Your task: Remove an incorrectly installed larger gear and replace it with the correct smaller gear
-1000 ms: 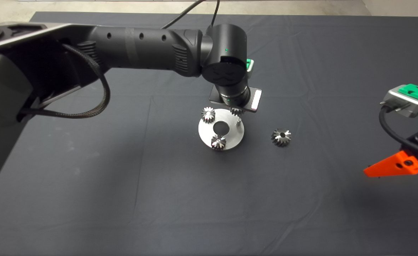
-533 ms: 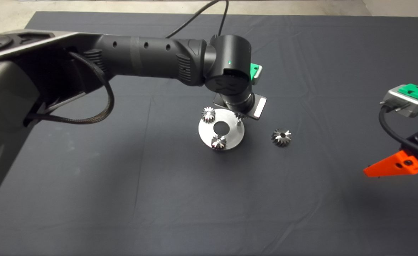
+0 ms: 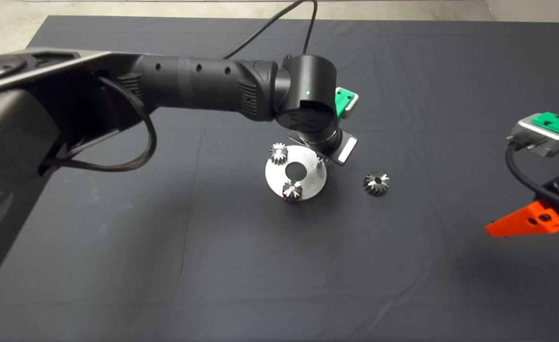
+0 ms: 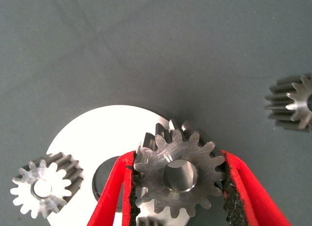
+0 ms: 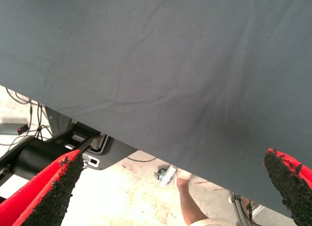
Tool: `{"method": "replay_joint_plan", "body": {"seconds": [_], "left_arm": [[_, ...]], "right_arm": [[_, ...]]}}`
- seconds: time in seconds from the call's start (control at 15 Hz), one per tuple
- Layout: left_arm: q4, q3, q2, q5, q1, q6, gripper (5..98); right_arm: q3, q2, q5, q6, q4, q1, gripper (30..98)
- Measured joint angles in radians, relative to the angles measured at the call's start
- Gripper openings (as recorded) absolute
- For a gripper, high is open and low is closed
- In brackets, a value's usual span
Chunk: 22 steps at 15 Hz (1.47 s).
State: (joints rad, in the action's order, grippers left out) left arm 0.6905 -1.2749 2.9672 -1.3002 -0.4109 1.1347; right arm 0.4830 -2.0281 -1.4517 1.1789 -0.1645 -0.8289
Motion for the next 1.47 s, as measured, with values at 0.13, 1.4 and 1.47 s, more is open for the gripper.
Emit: {"method": "replay_joint_plan", "body": {"seconds": [0.13, 1.4, 1.47], "left_arm": [[0.019, -0.007, 0.002, 0.003, 0.004, 0.0, 32.9], [0.065, -0.064, 0.006, 0.01, 0.048, 0.0, 32.9], [0.065, -0.065, 0.006, 0.01, 0.048, 0.0, 32.9]], "right_arm": [[0.0, 0.0, 0.0, 0.0, 0.0, 0.0, 97.7], [0.003, 0.0, 0.0, 0.0, 0.0, 0.0, 97.7], [0.003, 0.0, 0.0, 0.0, 0.0, 0.0, 97.7]]}}
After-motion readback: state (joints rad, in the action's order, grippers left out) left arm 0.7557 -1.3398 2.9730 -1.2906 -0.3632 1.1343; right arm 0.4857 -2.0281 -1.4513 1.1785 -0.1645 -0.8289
